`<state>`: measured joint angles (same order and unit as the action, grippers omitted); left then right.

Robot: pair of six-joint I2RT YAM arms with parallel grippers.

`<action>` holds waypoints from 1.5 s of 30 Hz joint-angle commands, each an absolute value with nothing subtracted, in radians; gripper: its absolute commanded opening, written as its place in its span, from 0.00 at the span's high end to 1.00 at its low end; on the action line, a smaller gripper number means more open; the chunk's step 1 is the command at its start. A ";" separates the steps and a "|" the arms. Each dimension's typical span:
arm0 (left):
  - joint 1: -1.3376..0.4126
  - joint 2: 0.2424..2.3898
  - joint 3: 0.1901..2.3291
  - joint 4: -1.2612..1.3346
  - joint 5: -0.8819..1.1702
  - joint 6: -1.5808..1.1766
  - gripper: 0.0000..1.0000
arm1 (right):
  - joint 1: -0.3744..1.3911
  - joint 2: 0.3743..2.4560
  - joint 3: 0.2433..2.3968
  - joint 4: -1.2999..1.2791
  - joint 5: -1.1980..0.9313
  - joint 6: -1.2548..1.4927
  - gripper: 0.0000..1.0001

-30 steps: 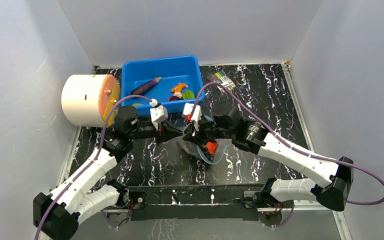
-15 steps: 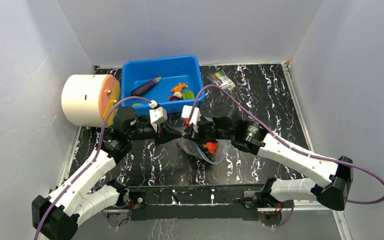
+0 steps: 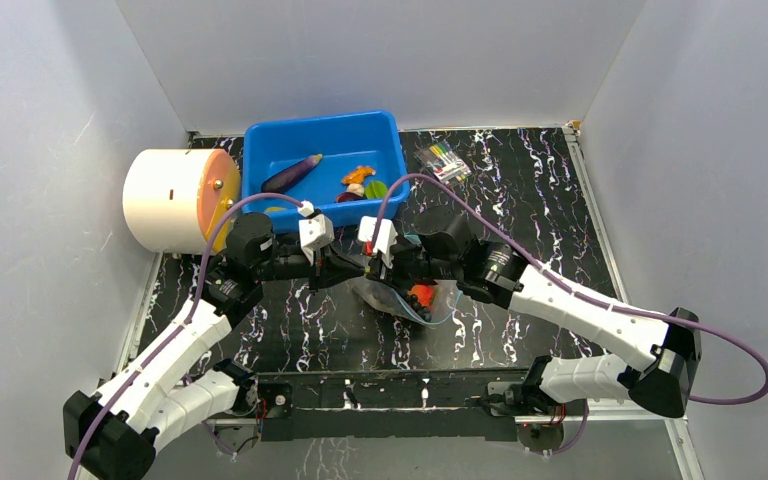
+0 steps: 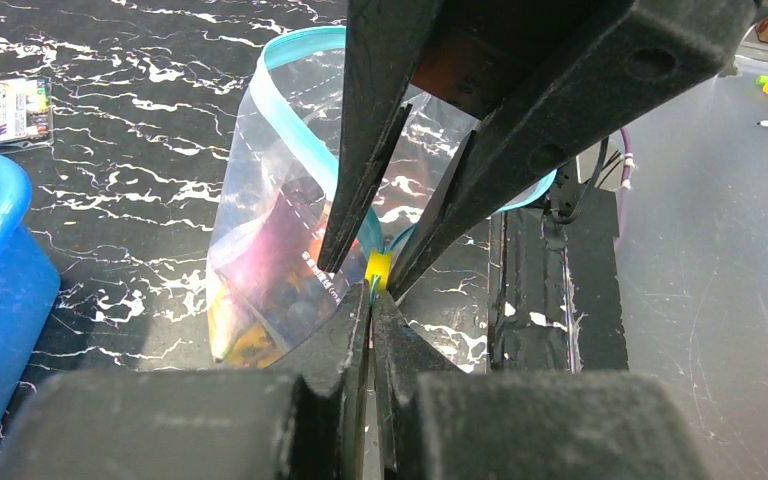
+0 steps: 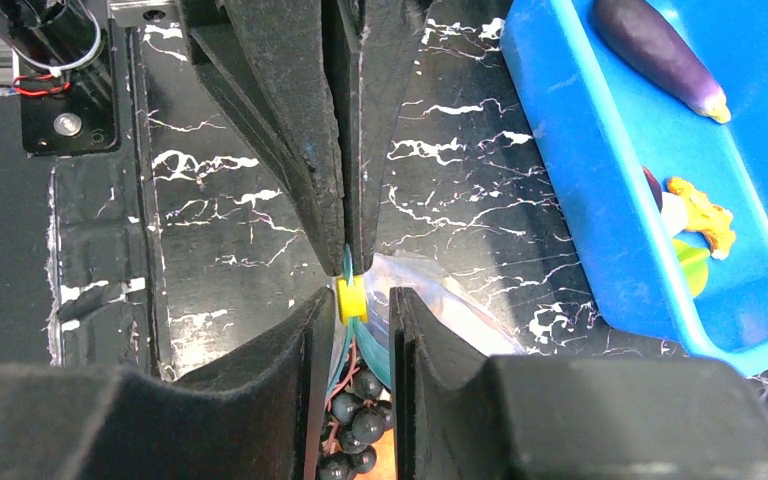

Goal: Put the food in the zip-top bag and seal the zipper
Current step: Zip the zipper food storage bag at the center of the board.

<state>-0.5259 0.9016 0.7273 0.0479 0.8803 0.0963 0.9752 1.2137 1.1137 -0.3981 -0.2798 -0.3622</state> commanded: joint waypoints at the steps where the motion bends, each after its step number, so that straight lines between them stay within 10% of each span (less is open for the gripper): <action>1: -0.531 0.870 0.763 0.066 0.917 0.106 1.00 | 0.982 1.194 1.097 -0.327 -0.303 -0.368 0.76; 10: -0.531 0.862 0.739 0.101 0.936 0.076 1.00 | 0.983 1.179 1.079 -0.290 -0.338 -0.343 0.94; 21: -0.531 0.861 0.732 0.100 0.936 0.076 1.00 | 0.982 1.182 1.080 -0.271 -0.353 -0.327 0.79; 26: -0.529 0.858 0.742 0.054 0.929 0.104 1.00 | 0.983 1.174 1.080 -0.284 -0.349 -0.331 1.00; 45: -0.531 0.799 0.743 -0.004 0.983 0.145 0.91 | 0.982 1.076 1.054 -0.411 -0.252 -0.382 1.00</action>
